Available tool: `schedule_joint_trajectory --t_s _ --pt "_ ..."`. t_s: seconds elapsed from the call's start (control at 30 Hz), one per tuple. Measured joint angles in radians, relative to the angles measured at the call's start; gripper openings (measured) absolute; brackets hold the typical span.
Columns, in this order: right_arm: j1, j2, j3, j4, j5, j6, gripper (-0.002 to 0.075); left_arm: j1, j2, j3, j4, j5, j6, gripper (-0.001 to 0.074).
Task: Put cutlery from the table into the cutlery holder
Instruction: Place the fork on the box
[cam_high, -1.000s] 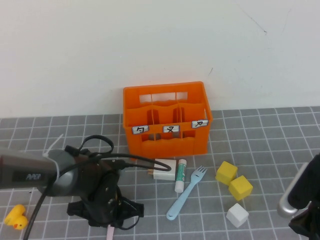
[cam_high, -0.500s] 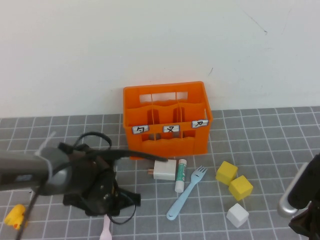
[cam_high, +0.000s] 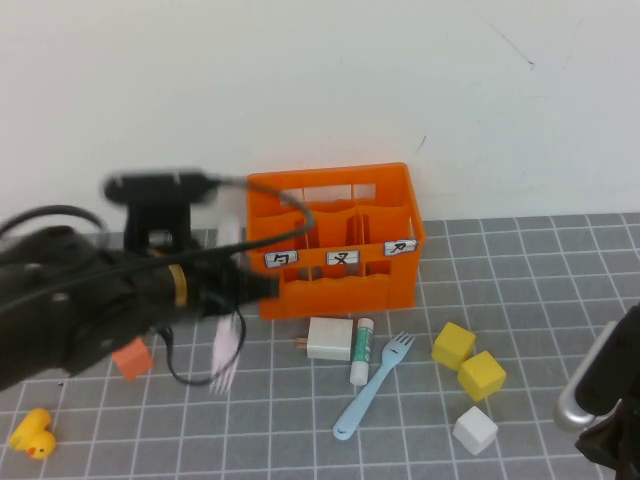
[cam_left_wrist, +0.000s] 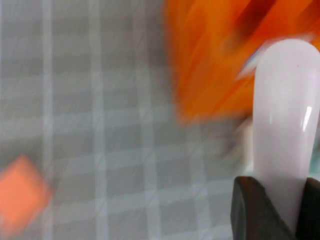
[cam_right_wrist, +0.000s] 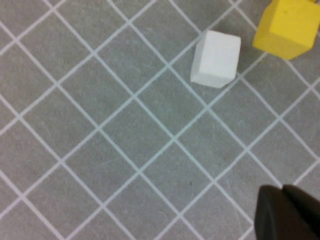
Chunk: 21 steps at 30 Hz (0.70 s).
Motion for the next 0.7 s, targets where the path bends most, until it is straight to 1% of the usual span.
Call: schedule_joint_trajectory --t_s 0.1,0.13,0.17,0.2,0.37,0.53,0.7 --pt "0.0 0.0 0.0 0.0 0.0 0.0 -0.0003 0.004 -0.045 0.001 0.04 -0.191 0.0 0.0144" --pt "0.0 0.0 0.0 0.0 0.0 0.0 -0.0003 0.007 -0.05 0.001 0.058 -0.302 0.0 0.0144" --pt "0.002 0.0 0.0 0.0 0.0 0.0 -0.0003 0.009 -0.05 0.001 0.068 -0.359 0.0 0.0144" --pt "0.002 0.0 0.0 0.0 0.0 0.0 -0.0003 0.014 -0.046 0.001 0.079 -0.473 0.007 0.0144" --pt "0.002 0.0 0.0 0.032 0.0 0.0 -0.0003 0.017 0.029 0.001 0.072 -0.874 0.145 0.0144" --pt "0.005 0.0 0.0 0.083 -0.004 0.0 -0.0003 0.017 0.147 0.001 -0.076 -1.124 0.323 0.0144" --pt "0.005 0.0 0.0 0.106 0.0 0.0 -0.0003 0.017 0.244 0.001 -0.245 -1.255 0.477 0.0144"
